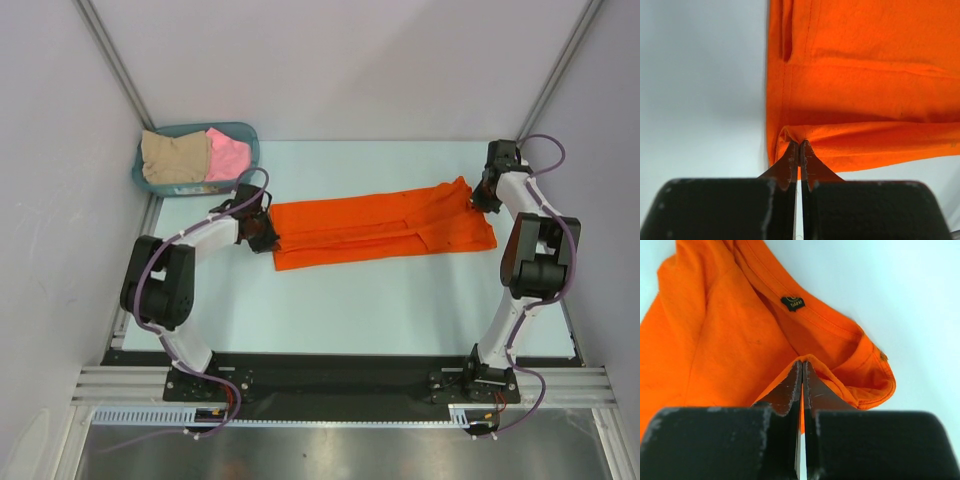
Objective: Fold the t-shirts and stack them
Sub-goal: Fold the tshirt
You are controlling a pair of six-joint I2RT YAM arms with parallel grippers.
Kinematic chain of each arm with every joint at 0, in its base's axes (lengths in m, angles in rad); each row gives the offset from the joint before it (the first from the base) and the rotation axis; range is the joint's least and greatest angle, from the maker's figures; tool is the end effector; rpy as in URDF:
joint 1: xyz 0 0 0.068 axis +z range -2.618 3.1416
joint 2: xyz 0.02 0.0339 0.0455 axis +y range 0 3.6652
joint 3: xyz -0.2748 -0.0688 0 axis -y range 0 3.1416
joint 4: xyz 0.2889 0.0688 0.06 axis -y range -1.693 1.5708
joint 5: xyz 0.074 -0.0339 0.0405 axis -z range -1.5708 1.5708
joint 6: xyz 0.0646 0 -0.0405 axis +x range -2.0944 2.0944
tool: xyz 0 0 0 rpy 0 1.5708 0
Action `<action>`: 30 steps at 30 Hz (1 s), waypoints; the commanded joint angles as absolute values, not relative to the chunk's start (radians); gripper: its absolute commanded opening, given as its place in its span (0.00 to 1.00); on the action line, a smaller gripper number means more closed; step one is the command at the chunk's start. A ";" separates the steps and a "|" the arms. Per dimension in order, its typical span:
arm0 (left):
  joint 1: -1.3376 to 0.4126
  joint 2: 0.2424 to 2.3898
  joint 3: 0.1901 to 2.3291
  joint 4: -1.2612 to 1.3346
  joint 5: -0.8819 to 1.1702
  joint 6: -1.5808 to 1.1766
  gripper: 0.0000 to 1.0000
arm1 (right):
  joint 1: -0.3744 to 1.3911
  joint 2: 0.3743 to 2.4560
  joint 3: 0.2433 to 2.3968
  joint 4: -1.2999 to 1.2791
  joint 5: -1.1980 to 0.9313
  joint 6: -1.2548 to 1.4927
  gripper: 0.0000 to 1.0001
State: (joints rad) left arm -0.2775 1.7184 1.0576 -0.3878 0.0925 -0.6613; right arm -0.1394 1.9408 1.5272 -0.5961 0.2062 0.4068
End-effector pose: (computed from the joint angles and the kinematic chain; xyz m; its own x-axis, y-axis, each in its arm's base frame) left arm 0.3776 -0.1138 0.1355 -0.8526 -0.3930 -0.3445 -0.2617 0.8916 -0.3695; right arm 0.4745 -0.0799 0.1923 -0.6735 0.4856 -0.5573 0.5557 0.8298 0.0513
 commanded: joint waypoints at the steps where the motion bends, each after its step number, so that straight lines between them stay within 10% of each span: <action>1: -0.262 1.738 1.109 -0.396 0.100 -0.643 0.00 | -0.140 1.957 1.585 -0.588 0.209 0.394 0.00; 30: -0.239 1.759 1.128 -0.423 0.038 -0.673 0.00 | -0.150 2.026 1.626 -0.572 0.186 0.393 0.00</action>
State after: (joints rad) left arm -0.2569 1.7973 1.1248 -0.4168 0.0776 -0.6651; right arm -0.1406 2.0258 1.5829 -0.5934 0.1749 0.4065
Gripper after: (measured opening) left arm 0.011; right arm 0.010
